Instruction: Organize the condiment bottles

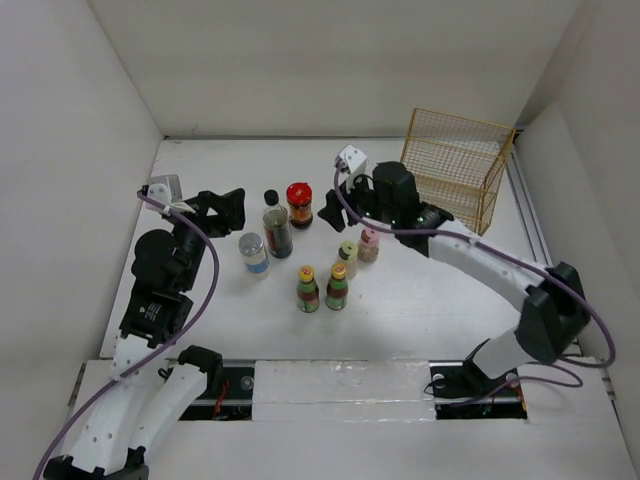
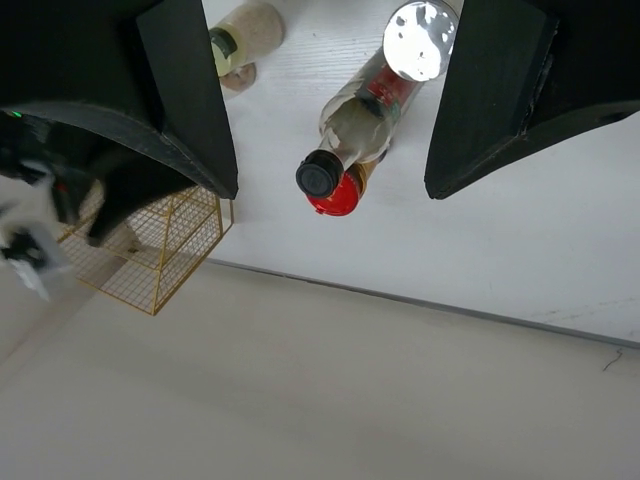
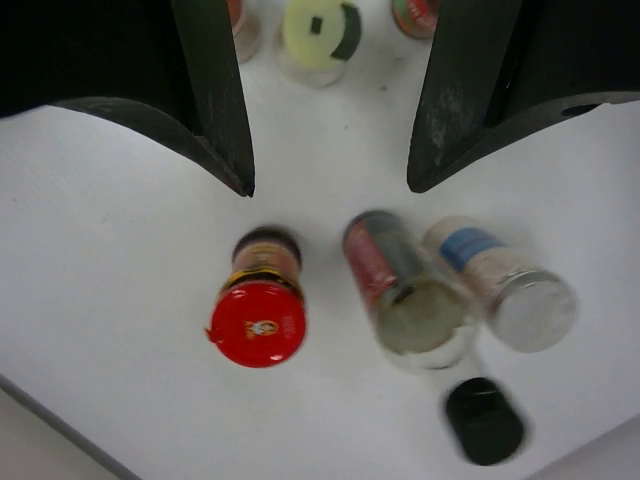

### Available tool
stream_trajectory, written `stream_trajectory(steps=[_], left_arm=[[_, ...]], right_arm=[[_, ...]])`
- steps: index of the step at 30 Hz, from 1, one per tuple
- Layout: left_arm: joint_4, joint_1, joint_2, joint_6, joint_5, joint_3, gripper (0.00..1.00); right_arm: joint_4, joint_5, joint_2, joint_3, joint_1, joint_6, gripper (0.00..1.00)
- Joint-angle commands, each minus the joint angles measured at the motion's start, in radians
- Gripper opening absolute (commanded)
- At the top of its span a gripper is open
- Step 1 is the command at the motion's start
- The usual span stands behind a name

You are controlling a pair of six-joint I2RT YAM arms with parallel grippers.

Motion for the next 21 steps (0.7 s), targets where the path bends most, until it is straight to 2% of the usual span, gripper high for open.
stream_trajectory(steps=[1, 4, 7, 12, 15, 18, 21], left_arm=[[0.036, -0.003, 0.005, -0.003, -0.013, -0.005, 0.71], [0.045, -0.003, 0.005, -0.004, -0.013, -0.005, 0.71], [0.032, -0.003, 0.026, -0.004, -0.013, 0.005, 0.73], [0.033, -0.003, 0.026, -0.004, -0.013, 0.005, 0.81], [0.032, -0.003, 0.026, -0.004, -0.004, 0.014, 0.86], [0.042, -0.003, 0.017, -0.004, -0.004, 0.003, 1.00], [0.031, -0.003, 0.026, -0.004, 0.005, 0.003, 1.00]], right_arm=[[0.078, -0.062, -0.186, -0.115, 0.072, -0.054, 0.68], [0.046, -0.117, -0.297, -0.189, 0.107, -0.083, 0.68], [0.014, -0.210, -0.326, -0.199, 0.158, -0.095, 0.74], [-0.081, -0.284, -0.220, -0.125, 0.221, -0.105, 0.77], [-0.081, -0.300, -0.184, -0.125, 0.262, -0.105, 0.78], [-0.081, -0.266, -0.174, -0.116, 0.284, -0.105, 0.78], [-0.081, -0.257, -0.165, -0.128, 0.284, -0.105, 0.78]])
